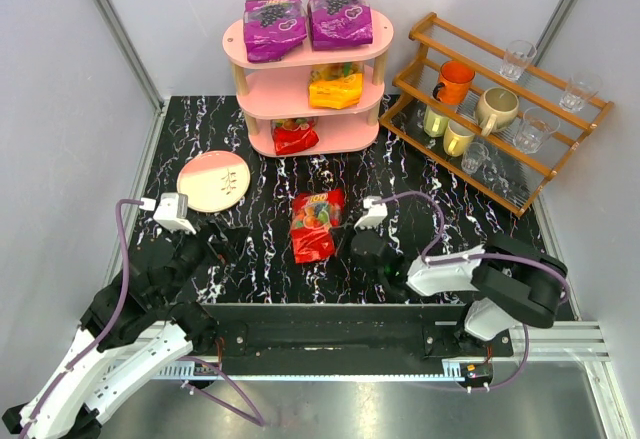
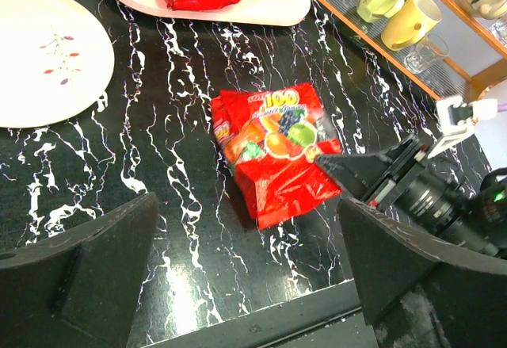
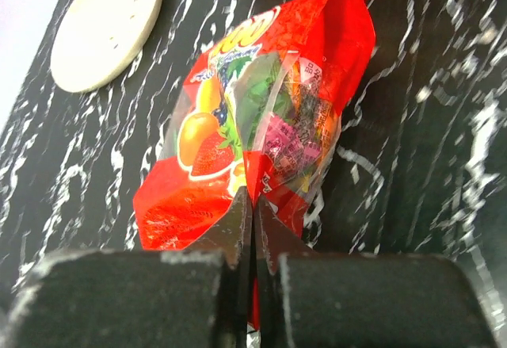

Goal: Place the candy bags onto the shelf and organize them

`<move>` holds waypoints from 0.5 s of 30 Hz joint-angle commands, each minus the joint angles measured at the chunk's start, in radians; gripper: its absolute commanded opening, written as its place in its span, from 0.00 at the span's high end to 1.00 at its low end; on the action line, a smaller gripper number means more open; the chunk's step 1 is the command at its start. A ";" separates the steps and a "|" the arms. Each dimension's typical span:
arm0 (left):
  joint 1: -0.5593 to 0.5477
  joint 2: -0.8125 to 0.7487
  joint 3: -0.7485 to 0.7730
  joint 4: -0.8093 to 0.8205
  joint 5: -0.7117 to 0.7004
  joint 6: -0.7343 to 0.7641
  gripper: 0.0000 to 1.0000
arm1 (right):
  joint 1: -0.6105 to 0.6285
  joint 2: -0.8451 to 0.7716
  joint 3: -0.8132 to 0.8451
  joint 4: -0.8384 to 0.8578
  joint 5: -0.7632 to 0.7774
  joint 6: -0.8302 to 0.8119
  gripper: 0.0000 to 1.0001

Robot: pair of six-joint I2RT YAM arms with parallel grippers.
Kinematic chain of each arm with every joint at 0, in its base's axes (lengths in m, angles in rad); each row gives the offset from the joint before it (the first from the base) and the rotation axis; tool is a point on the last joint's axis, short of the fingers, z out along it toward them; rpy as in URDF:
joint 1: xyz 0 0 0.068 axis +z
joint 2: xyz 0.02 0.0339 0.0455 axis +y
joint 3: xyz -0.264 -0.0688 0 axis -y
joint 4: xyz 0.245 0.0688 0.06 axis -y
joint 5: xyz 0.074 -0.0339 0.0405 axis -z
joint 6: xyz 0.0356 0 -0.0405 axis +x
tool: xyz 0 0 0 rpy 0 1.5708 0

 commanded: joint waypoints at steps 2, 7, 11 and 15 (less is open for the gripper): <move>0.005 0.014 -0.008 0.031 -0.014 0.005 0.01 | -0.141 -0.112 0.087 -0.051 0.012 -0.307 1.00; 0.005 0.032 -0.018 0.052 -0.014 0.012 0.01 | -0.268 -0.134 0.126 -0.049 -0.079 -0.499 1.00; 0.005 0.046 -0.025 0.071 -0.017 0.021 0.01 | -0.316 -0.103 0.221 -0.054 -0.137 -0.678 1.00; 0.005 0.069 -0.031 0.095 -0.017 0.028 0.01 | -0.362 -0.063 0.276 -0.019 -0.235 -0.789 1.00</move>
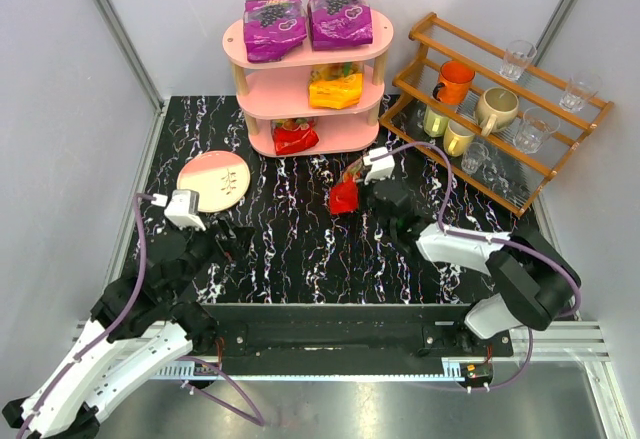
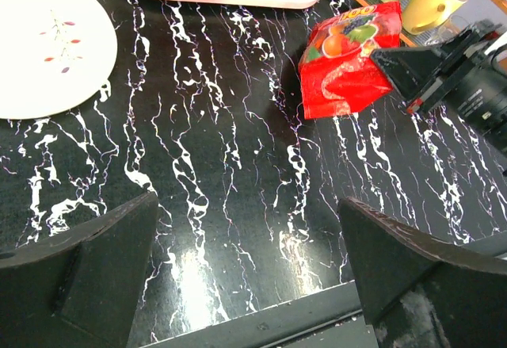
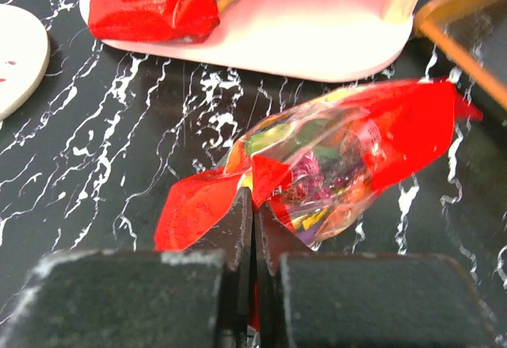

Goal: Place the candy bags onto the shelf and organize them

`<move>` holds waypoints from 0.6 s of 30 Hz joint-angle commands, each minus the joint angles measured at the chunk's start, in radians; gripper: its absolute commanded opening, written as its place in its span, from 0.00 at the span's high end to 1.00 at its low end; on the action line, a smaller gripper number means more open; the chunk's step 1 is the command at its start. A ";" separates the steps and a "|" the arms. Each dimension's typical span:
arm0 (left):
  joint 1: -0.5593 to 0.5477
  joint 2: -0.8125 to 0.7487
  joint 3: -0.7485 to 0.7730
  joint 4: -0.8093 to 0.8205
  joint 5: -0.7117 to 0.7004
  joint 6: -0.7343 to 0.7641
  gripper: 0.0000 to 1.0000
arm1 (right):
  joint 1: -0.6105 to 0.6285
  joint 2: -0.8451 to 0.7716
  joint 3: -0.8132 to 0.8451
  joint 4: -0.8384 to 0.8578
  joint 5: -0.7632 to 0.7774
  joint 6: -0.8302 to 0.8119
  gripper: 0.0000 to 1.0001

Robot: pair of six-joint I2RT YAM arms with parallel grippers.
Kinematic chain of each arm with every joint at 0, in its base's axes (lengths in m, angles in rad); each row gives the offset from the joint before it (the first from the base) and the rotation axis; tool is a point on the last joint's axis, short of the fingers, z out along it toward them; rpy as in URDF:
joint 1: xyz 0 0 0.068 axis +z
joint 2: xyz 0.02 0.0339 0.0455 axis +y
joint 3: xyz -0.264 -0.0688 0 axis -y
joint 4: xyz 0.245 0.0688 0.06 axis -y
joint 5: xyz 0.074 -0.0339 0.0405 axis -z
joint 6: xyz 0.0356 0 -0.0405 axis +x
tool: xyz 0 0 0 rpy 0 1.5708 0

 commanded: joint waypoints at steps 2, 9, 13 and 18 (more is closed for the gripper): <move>0.005 0.036 -0.004 0.084 -0.012 0.031 0.01 | -0.065 0.023 0.124 0.155 -0.166 -0.219 1.00; 0.005 0.050 -0.009 0.095 -0.026 0.043 0.01 | -0.171 0.077 0.225 0.181 -0.392 -0.230 1.00; 0.005 0.051 -0.016 0.107 -0.035 0.046 0.01 | -0.211 0.112 0.302 0.158 -0.484 -0.230 1.00; 0.005 0.054 -0.025 0.118 -0.044 0.049 0.01 | -0.244 0.153 0.393 0.152 -0.555 -0.219 1.00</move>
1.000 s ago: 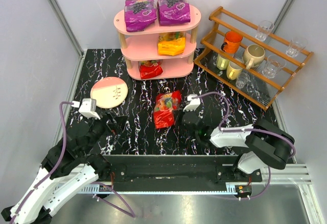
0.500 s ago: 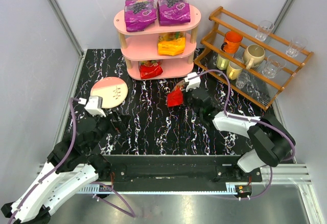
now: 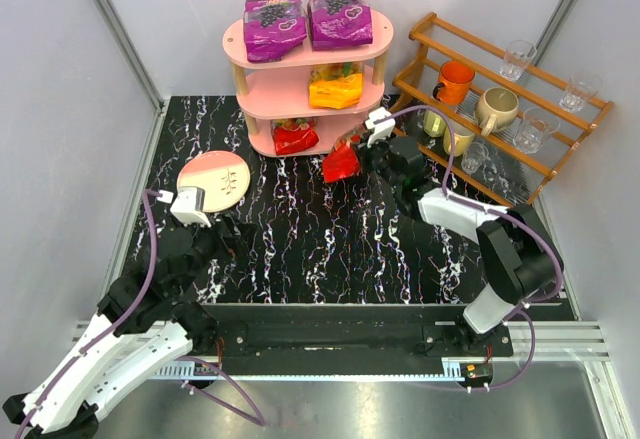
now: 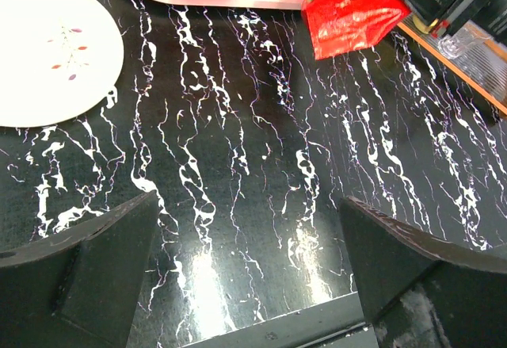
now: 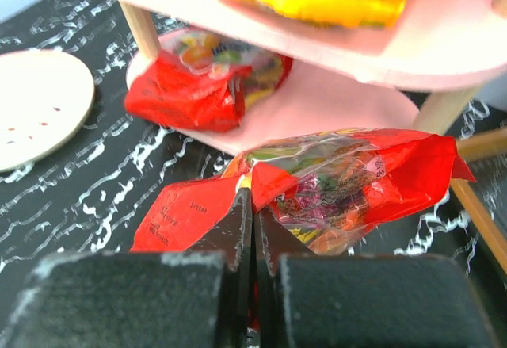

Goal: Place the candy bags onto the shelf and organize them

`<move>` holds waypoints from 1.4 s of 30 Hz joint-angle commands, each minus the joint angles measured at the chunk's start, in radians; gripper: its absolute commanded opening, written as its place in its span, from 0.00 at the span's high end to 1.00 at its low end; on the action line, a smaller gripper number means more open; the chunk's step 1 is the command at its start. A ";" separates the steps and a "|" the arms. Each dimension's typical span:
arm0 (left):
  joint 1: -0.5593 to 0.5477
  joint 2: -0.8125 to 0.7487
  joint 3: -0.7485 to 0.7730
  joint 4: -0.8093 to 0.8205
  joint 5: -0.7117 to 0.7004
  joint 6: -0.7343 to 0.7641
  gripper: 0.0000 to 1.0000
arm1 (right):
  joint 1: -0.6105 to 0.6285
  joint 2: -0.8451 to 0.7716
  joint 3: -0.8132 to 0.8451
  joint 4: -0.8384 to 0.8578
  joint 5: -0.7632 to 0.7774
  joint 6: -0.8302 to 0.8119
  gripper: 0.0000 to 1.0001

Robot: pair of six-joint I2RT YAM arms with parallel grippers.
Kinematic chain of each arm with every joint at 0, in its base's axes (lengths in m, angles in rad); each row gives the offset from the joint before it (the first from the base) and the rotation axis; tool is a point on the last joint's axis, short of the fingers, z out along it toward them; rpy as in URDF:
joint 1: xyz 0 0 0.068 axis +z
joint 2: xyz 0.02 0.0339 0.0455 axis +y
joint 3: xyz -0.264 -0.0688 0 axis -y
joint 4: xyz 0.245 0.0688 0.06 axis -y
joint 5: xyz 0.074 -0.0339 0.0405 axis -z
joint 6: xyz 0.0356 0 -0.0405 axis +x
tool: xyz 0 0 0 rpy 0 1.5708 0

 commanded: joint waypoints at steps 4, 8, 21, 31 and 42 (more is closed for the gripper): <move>0.005 0.014 -0.014 0.072 -0.028 0.027 0.01 | -0.048 0.049 0.176 0.154 -0.154 0.031 1.00; 0.005 0.014 -0.017 0.074 -0.034 0.033 0.01 | -0.066 0.111 0.223 0.175 -0.195 0.062 1.00; 0.005 0.013 -0.031 0.083 -0.056 0.052 0.01 | -0.119 0.259 0.299 0.232 -0.270 0.163 1.00; 0.005 0.017 -0.043 0.091 -0.053 0.056 0.01 | -0.172 0.362 0.372 0.102 -0.217 0.281 1.00; 0.005 0.014 -0.042 0.084 -0.056 0.055 0.01 | -0.203 0.457 0.477 -0.082 -0.152 0.367 1.00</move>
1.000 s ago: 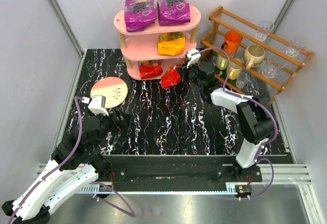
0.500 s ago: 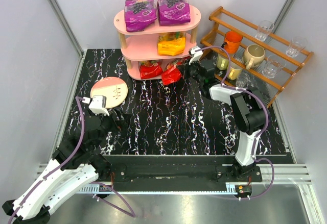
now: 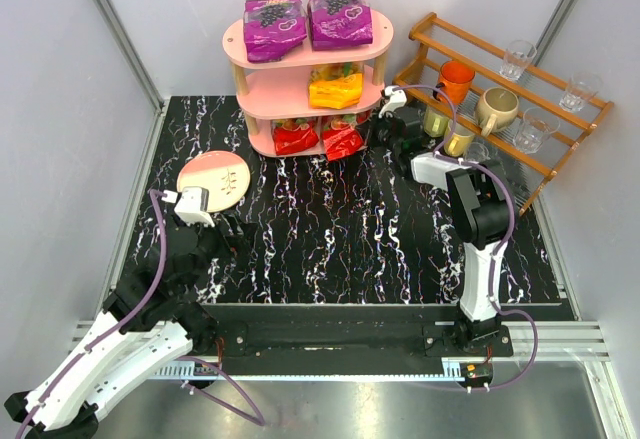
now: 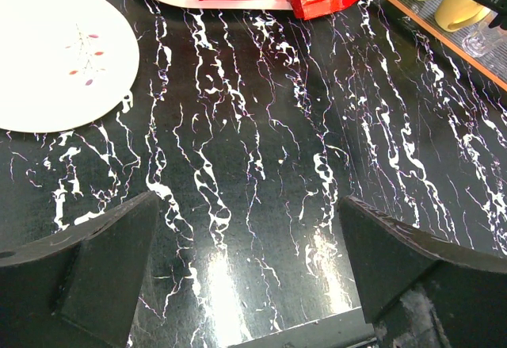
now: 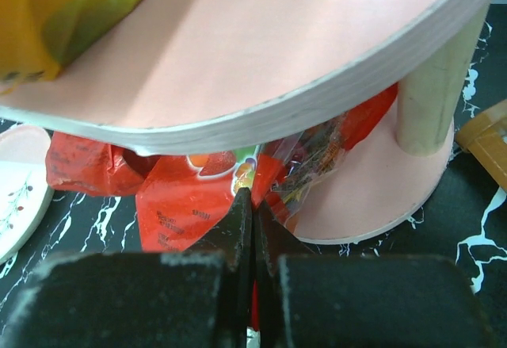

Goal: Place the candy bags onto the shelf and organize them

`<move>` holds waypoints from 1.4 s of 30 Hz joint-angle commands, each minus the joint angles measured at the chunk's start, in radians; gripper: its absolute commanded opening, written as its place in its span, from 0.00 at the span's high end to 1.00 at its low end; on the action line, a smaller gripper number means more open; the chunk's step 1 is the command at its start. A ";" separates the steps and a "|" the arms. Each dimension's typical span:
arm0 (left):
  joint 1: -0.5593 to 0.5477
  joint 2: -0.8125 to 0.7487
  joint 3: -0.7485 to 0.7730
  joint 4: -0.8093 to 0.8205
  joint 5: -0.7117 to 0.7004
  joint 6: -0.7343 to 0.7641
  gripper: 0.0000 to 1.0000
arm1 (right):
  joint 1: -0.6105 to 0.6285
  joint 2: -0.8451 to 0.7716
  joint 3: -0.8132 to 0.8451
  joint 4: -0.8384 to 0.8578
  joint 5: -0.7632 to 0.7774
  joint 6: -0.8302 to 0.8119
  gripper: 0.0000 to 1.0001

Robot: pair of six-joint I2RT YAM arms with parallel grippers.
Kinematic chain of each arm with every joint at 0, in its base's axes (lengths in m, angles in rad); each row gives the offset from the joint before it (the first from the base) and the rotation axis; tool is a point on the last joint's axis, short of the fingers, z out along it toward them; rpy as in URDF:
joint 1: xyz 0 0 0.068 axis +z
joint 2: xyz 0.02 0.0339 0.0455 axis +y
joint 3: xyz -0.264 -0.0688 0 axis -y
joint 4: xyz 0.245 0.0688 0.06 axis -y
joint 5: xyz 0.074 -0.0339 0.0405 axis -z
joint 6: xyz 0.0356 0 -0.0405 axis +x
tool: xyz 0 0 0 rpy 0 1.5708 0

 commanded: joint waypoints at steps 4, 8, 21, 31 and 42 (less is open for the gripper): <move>0.005 0.011 -0.003 0.047 -0.021 0.013 0.01 | -0.009 0.044 0.101 -0.062 0.072 0.073 1.00; 0.005 0.010 -0.003 0.044 -0.021 0.015 0.01 | -0.011 0.064 0.126 -0.091 0.090 0.105 1.00; 0.004 0.008 -0.002 0.039 -0.029 0.015 0.01 | -0.012 0.131 0.193 -0.140 0.122 0.190 1.00; 0.005 0.004 -0.003 0.036 -0.030 0.016 0.01 | -0.011 0.176 0.263 -0.166 0.110 0.205 1.00; 0.005 0.010 -0.002 0.042 -0.029 0.020 0.01 | -0.011 0.202 0.290 -0.172 0.073 0.237 1.00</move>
